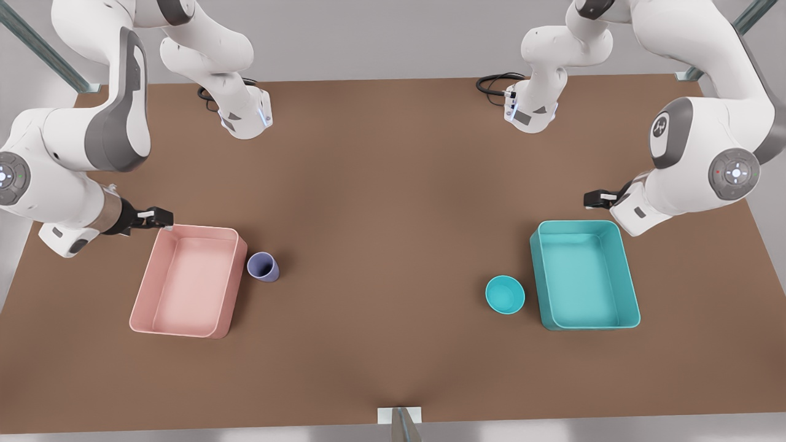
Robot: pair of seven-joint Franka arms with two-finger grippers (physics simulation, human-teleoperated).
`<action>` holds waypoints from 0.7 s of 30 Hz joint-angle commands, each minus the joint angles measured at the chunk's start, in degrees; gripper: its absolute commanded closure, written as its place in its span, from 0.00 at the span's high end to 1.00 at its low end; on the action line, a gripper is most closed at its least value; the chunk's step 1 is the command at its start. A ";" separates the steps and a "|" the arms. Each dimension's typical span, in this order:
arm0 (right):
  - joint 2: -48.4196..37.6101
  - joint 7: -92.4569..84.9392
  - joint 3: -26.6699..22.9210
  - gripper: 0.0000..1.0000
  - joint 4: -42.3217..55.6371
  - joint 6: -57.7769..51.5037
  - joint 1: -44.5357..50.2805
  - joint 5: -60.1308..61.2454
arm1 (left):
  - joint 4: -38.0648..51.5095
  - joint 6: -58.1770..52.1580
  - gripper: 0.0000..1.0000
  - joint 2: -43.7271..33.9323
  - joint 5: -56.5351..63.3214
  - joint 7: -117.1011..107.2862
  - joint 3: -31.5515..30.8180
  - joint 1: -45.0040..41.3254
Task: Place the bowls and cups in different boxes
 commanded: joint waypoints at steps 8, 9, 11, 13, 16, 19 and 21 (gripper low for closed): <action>9.07 -2.85 0.70 1.00 -0.67 10.66 10.72 1.87 | 13.29 32.27 1.00 31.33 12.76 -21.12 0.08 -22.05; 10.03 -2.85 0.70 1.00 -0.93 11.72 10.98 1.95 | 14.35 34.38 1.00 33.36 12.77 -21.21 0.25 -22.32; 9.95 -2.76 0.70 1.00 -5.40 16.27 10.89 2.22 | 12.68 39.30 1.00 35.20 12.77 -21.21 0.34 -22.06; 8.11 -2.76 0.61 1.00 -13.14 23.66 10.63 2.31 | 11.28 40.72 1.00 36.00 12.77 -21.21 0.25 -22.05; 8.10 1.46 0.70 1.00 -17.81 31.40 10.98 2.31 | 5.74 40.19 1.00 36.17 13.73 -21.47 0.25 -21.97; 8.10 4.36 0.61 1.00 -22.55 38.00 10.72 2.31 | 2.84 40.10 1.00 36.17 13.73 -21.65 0.34 -21.79; 8.19 5.15 0.61 1.00 -24.05 39.84 10.89 2.31 | 2.92 40.54 1.00 37.22 13.91 -21.56 0.34 -21.61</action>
